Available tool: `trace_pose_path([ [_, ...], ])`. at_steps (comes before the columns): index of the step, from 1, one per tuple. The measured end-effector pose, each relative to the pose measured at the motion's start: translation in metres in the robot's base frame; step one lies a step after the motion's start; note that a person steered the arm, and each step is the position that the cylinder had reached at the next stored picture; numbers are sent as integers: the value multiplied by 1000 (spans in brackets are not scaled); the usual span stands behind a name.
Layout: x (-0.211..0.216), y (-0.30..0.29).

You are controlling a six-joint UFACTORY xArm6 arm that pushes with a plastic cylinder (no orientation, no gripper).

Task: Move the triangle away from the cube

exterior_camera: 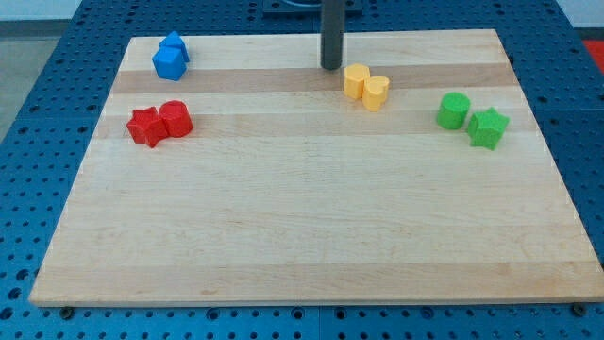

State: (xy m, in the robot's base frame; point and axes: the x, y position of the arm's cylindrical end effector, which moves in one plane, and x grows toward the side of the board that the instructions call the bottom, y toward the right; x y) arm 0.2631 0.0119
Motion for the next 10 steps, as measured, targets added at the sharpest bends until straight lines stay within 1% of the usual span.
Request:
trace_pose_path([
  [1,3,-34],
  [3,25,-83],
  [5,38,-143],
  [9,47,-287],
  [10,37,-307],
])
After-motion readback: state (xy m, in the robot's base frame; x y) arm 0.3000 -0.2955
